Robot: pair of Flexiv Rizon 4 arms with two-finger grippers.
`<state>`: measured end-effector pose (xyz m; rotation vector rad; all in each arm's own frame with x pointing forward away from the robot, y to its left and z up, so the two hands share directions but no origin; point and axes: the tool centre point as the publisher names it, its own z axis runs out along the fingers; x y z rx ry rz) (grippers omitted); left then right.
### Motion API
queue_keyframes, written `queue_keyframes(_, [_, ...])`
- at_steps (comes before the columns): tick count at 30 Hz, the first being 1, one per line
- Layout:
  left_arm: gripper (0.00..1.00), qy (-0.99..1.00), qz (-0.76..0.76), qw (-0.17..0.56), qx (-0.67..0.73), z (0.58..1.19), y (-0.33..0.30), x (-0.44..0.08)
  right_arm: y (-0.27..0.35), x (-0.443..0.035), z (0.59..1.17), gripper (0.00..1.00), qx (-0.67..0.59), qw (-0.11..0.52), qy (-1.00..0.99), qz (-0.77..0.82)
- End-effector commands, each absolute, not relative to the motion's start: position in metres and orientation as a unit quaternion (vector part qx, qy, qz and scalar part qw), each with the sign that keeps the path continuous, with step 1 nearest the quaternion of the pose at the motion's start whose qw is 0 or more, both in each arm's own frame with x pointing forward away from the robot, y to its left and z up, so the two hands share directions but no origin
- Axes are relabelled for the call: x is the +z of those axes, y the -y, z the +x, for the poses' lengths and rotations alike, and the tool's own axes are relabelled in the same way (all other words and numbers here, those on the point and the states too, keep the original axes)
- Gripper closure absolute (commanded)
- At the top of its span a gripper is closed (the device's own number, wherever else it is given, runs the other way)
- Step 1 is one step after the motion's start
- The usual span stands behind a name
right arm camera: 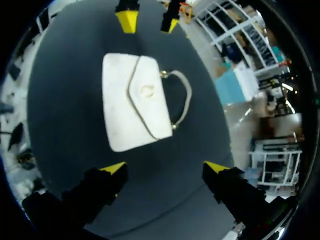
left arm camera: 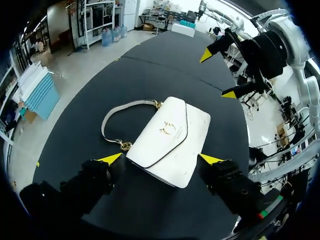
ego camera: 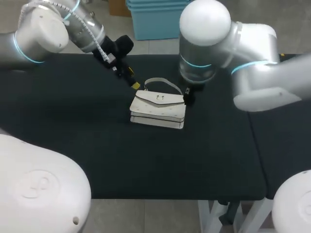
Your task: Pick up the bag, open it, inspect its contents, close it, and place it on the opposite side
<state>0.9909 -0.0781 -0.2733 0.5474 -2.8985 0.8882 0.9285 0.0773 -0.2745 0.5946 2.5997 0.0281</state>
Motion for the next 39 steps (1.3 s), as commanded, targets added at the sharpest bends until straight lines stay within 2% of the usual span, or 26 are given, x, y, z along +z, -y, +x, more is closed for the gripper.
queue_keyframes(1, [0.00, 0.933, 0.198, -0.027, 0.299, 0.973, 0.074, -0.271, -0.079, -0.266, 0.928, 0.00, 0.007, 0.223, -0.938, 0.266])
queue_keyframes(16, [0.00, 0.933, 0.198, -0.027, 0.299, 0.973, 0.074, -0.271, -0.079, -0.266, 0.928, 0.00, 0.007, 0.223, -0.938, 0.266])
queue_keyframes(19, [0.00, 0.917, 0.267, 0.005, 0.296, 0.980, 0.078, -0.271, -0.083, -0.256, 0.939, 0.00, 0.012, 0.193, -0.919, 0.343])
queue_keyframes(23, [0.00, 0.862, 0.426, 0.077, 0.263, 0.985, 0.085, -0.274, -0.080, -0.251, 0.943, 0.00, 0.032, 0.083, -0.884, 0.459])
queue_keyframes(24, [0.00, 0.846, 0.458, 0.095, 0.255, 0.985, 0.086, -0.275, -0.079, -0.252, 0.943, 0.00, 0.034, 0.075, -0.879, 0.470])
queue_keyframes(26, [0.00, 0.812, 0.510, 0.139, 0.248, 0.985, 0.084, -0.277, -0.076, -0.253, 0.944, 0.00, 0.044, 0.019, -0.851, 0.523])
queue_keyframes(29, [0.00, 0.775, 0.556, 0.164, 0.250, 0.978, 0.081, -0.283, -0.073, -0.259, 0.940, 0.00, 0.056, -0.033, -0.813, 0.578])
queue_keyframes(34, [0.00, 0.714, 0.626, 0.184, 0.253, 0.973, 0.076, -0.291, -0.073, -0.271, 0.933, 0.00, 0.075, -0.086, -0.758, 0.642])
queue_keyframes(39, [0.00, 0.668, 0.658, 0.206, 0.282, 0.964, 0.073, -0.293, -0.069, -0.274, 0.930, 0.00, 0.116, -0.101, -0.703, 0.694])
